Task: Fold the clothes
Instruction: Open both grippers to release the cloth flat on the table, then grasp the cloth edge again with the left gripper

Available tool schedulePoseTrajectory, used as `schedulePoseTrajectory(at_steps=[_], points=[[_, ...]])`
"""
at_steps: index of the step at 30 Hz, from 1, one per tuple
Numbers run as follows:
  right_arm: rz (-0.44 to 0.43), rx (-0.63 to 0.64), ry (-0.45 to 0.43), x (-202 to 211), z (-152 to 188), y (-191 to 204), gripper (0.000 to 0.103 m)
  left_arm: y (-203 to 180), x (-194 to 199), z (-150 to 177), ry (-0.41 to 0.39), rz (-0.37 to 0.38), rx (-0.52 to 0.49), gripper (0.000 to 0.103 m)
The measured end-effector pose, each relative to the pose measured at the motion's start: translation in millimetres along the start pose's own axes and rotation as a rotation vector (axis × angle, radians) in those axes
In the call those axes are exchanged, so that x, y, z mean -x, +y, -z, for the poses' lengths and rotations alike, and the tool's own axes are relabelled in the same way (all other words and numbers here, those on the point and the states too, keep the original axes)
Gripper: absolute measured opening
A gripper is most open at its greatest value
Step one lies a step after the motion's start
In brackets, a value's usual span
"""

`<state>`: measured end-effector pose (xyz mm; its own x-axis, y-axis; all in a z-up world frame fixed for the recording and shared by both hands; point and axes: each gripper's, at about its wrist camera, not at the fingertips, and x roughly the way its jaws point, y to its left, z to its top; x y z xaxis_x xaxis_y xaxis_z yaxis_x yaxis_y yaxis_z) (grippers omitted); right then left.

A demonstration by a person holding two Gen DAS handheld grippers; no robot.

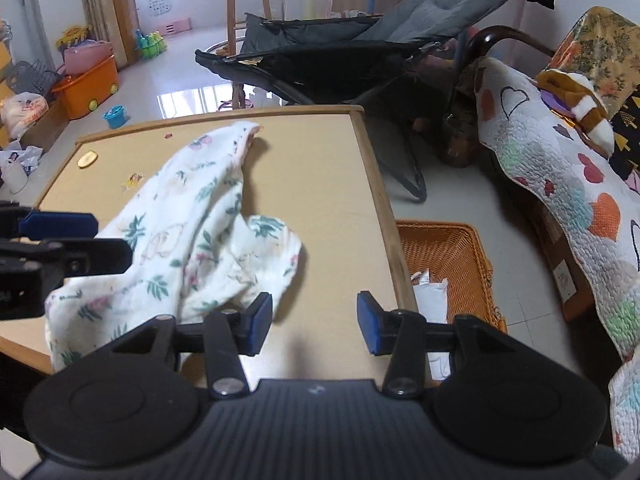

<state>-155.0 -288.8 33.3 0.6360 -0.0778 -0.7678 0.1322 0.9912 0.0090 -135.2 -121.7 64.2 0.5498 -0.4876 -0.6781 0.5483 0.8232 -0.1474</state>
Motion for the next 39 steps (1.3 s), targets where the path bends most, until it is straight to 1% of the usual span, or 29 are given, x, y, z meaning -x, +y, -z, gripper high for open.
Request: schedulePoseTrajectory(at_steps=[4, 6, 9, 15, 16, 17, 18, 19, 24, 31, 36, 37, 39], points=[[0.009, 0.037, -0.007, -1, 7, 5, 0.046, -5, -8, -2, 0.022, -0.019, -0.001, 0.052], [0.009, 0.046, -0.005, -2, 11, 6, 0.046, -5, -10, -3, 0.033, -0.031, -0.001, 0.049], [0.014, 0.053, 0.001, -4, 14, 7, 0.046, -6, -16, -7, 0.045, -0.046, -0.004, 0.049], [0.014, 0.024, 0.006, -5, 18, 1, 0.046, -15, -28, -13, 0.058, -0.072, -0.025, 0.048], [0.016, 0.016, 0.01, -6, 19, -1, 0.046, -17, -30, -13, 0.062, -0.076, -0.03, 0.046], [0.017, 0.006, 0.015, -6, 19, -3, 0.046, -17, -33, -13, 0.067, -0.079, -0.032, 0.028], [0.018, -0.004, 0.022, -8, 20, -4, 0.046, -17, -36, -13, 0.073, -0.081, -0.034, 0.02], [0.019, -0.012, 0.029, -9, 20, -6, 0.046, -18, -38, -13, 0.078, -0.084, -0.036, 0.018], [0.011, -0.04, 0.049, -12, 22, -10, 0.046, -21, -48, -12, 0.099, -0.089, -0.054, 0.018], [0.01, -0.041, 0.073, -16, 23, -9, 0.046, -23, -60, -13, 0.121, -0.095, -0.054, 0.02], [0.011, -0.042, 0.088, -19, 23, -9, 0.046, -23, -65, -11, 0.118, -0.074, -0.06, 0.017], [0.012, -0.042, 0.091, -19, 23, -9, 0.046, -23, -65, -10, 0.116, -0.07, -0.062, 0.012], [0.013, -0.043, 0.097, -21, 22, -9, 0.046, -19, -65, -9, 0.109, -0.063, -0.044, 0.01]])
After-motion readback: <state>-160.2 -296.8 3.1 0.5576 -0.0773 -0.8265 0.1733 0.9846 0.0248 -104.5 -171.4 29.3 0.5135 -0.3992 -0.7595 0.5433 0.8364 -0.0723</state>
